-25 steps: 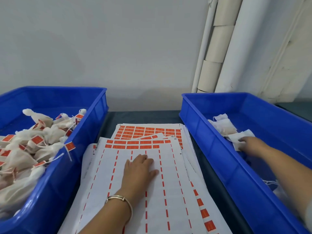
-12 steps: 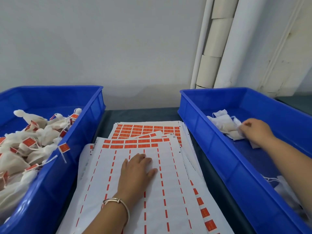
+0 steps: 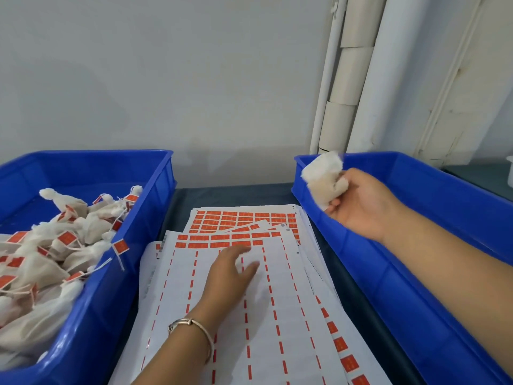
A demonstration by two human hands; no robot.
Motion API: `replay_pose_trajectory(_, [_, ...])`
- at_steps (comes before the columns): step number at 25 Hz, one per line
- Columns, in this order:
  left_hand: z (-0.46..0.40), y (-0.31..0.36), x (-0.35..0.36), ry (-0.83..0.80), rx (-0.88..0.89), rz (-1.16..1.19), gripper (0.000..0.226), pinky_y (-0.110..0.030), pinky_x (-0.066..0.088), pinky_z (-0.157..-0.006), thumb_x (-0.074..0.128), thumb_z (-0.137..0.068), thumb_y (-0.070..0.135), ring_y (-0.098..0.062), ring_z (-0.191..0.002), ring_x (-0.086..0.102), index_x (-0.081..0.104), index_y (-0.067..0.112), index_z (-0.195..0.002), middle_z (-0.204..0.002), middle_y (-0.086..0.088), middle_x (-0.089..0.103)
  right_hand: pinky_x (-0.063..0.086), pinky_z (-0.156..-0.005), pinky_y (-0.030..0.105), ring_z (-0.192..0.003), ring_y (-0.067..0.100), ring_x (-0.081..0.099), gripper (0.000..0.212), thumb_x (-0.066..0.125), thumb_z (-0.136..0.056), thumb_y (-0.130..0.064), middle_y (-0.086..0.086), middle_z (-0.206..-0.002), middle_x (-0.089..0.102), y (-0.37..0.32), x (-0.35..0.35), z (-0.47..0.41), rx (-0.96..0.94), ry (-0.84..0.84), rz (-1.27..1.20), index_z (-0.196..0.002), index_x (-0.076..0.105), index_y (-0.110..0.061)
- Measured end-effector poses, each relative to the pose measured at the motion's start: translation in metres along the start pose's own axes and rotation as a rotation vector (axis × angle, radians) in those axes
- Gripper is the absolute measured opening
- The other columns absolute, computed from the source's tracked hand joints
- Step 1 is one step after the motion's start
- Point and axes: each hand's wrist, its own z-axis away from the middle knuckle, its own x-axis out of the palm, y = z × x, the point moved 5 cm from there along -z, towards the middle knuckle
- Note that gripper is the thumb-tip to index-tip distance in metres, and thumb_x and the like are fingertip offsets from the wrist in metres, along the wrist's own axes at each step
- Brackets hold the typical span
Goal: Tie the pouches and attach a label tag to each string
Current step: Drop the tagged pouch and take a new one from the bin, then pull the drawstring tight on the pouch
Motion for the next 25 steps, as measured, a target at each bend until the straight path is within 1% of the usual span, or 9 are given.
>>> replay_pose_trajectory(3, [0.001, 0.031, -0.032, 0.044, 0.021, 0.358, 0.029, -0.007, 0.041, -0.063, 0.052, -0.088, 0.049, -0.006, -0.111, 0.051, 0.049, 0.045, -0.116, -0.127, 0.016, 0.051, 0.037, -0.050, 0.024, -0.053, 0.013, 0.036, 0.021, 0.033, -0.084, -0.006, 0.007, -0.064, 0.042, 0.046, 0.043, 0.012, 0.151, -0.021, 0.039, -0.067, 0.043, -0.012])
replay_pose_trajectory(4, [0.002, 0.041, -0.041, 0.054, 0.036, 0.473, 0.025, -0.008, 0.038, -0.061, 0.051, -0.087, 0.049, -0.003, -0.106, 0.052, 0.049, 0.047, -0.113, -0.121, 0.018, 0.052, 0.043, -0.055, 0.027, -0.058, 0.016, 0.039, 0.020, 0.033, -0.085, -0.006, 0.015, -0.068, 0.044, 0.064, 0.054, 0.015, 0.179, -0.024, 0.080, -0.071, 0.048, -0.007])
replay_pose_trajectory(6, [0.003, 0.051, -0.056, 0.071, 0.074, 0.540, 0.025, -0.012, 0.040, -0.067, 0.055, -0.086, 0.046, -0.003, -0.103, 0.052, 0.053, 0.044, -0.111, -0.116, 0.019, 0.052, 0.053, -0.084, 0.041, -0.075, 0.027, 0.049, 0.027, 0.035, -0.090, -0.010, 0.032, -0.089, 0.051, 0.098, 0.067, 0.016, 0.214, -0.002, 0.190, -0.096, 0.058, 0.004])
replay_pose_trajectory(8, [0.000, 0.049, -0.063, 0.101, 0.070, 0.426, 0.020, -0.019, 0.044, -0.076, 0.062, -0.084, 0.041, -0.006, -0.104, 0.050, 0.060, 0.040, -0.104, -0.113, 0.018, 0.053, 0.049, -0.094, 0.042, -0.095, 0.030, 0.058, 0.029, 0.037, -0.096, -0.019, 0.025, -0.107, 0.059, 0.124, 0.075, 0.014, 0.230, 0.031, 0.313, -0.110, 0.060, -0.009])
replay_pose_trajectory(10, [-0.003, 0.040, -0.064, 0.111, 0.016, 0.343, 0.004, -0.023, 0.047, -0.078, 0.066, -0.083, 0.036, -0.009, -0.099, 0.053, 0.062, 0.038, -0.085, -0.105, 0.016, 0.058, 0.053, -0.085, 0.033, -0.098, 0.025, 0.060, 0.027, 0.037, -0.099, -0.022, 0.014, -0.108, 0.062, 0.139, 0.079, 0.010, 0.206, 0.060, 0.401, -0.110, 0.060, -0.017])
replay_pose_trajectory(12, [-0.006, 0.028, -0.060, 0.115, -0.021, 0.318, 0.013, -0.016, 0.047, -0.066, 0.066, -0.084, 0.031, -0.008, -0.087, 0.058, 0.061, 0.037, -0.073, -0.093, 0.017, 0.062, 0.052, -0.074, 0.025, -0.093, 0.020, 0.060, 0.024, 0.038, -0.099, -0.019, 0.007, -0.103, 0.064, 0.149, 0.079, 0.005, 0.137, 0.071, 0.466, -0.102, 0.061, -0.022])
replay_pose_trajectory(15, [-0.011, 0.013, -0.053, 0.155, -0.023, 0.371, 0.013, -0.006, 0.042, -0.049, 0.063, -0.087, 0.025, -0.006, -0.077, 0.060, 0.061, 0.032, -0.076, -0.081, 0.016, 0.063, 0.045, -0.059, 0.009, -0.081, 0.011, 0.059, 0.018, 0.047, -0.097, -0.023, -0.012, -0.087, 0.062, 0.157, 0.076, -0.002, 0.000, 0.104, 0.580, -0.086, 0.059, -0.030])
replay_pose_trajectory(18, [-0.012, 0.002, -0.042, 0.172, -0.040, 0.473, 0.014, -0.004, 0.043, -0.052, 0.066, -0.085, 0.017, -0.006, -0.078, 0.063, 0.062, 0.029, -0.079, -0.078, 0.016, 0.065, 0.044, -0.059, 0.006, -0.083, 0.007, 0.060, 0.011, 0.052, -0.095, -0.033, -0.021, -0.086, 0.062, 0.169, 0.072, -0.009, -0.087, 0.114, 0.632, -0.086, 0.059, -0.031])
replay_pose_trajectory(25, [-0.009, -0.009, -0.040, 0.260, -0.002, 0.445, 0.022, -0.013, 0.050, -0.070, 0.072, -0.080, 0.017, 0.008, -0.081, 0.061, 0.063, 0.037, -0.078, -0.079, 0.033, 0.063, 0.040, -0.065, -0.001, -0.095, 0.001, 0.056, 0.017, 0.056, -0.093, -0.025, -0.028, -0.099, 0.056, 0.180, 0.065, -0.012, -0.193, 0.078, 0.720, -0.089, 0.056, -0.042])
